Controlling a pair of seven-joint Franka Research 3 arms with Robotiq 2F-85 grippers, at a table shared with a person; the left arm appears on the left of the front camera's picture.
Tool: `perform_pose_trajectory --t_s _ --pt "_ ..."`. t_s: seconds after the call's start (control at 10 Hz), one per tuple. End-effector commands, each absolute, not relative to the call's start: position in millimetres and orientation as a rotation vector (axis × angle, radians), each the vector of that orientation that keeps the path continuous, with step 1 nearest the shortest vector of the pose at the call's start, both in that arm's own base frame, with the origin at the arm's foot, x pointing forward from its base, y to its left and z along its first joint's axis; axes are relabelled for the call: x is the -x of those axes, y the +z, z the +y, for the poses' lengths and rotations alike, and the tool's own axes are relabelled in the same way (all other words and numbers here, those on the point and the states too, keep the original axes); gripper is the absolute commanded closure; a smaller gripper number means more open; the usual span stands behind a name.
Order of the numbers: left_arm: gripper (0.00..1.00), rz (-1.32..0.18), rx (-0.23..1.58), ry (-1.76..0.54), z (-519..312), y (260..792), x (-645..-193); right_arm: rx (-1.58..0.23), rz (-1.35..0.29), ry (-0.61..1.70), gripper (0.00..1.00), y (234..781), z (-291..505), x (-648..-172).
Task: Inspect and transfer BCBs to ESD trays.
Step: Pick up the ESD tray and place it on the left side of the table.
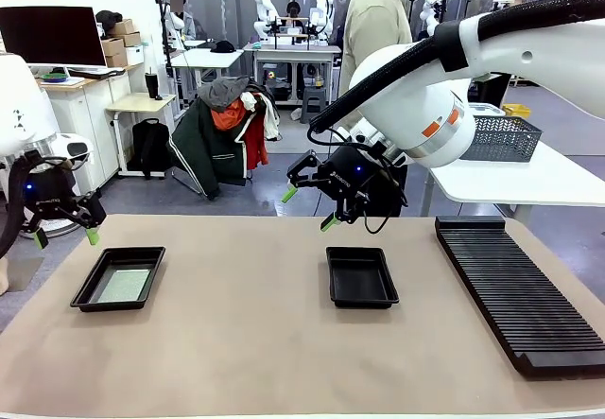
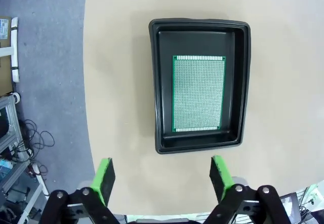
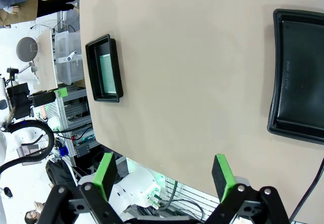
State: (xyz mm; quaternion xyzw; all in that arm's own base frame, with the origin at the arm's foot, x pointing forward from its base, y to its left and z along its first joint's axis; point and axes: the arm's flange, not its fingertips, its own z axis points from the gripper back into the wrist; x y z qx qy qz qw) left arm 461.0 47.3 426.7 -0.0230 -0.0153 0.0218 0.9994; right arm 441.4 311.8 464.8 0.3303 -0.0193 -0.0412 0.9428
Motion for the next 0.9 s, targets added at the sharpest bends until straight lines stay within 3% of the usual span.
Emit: perform_pose_trajectory --t_s 0.0,0.8 --pt "0.00 -0.005 0.012 0.046 42.8 434.2 -462.4 -0.656 -0.045 -0.099 0.00 465.1 312.4 -441.4" --pt "0.00 -0.025 0.042 0.038 46.3 429.5 -461.6 -0.656 -0.045 -0.099 0.00 465.1 312.4 -441.4"
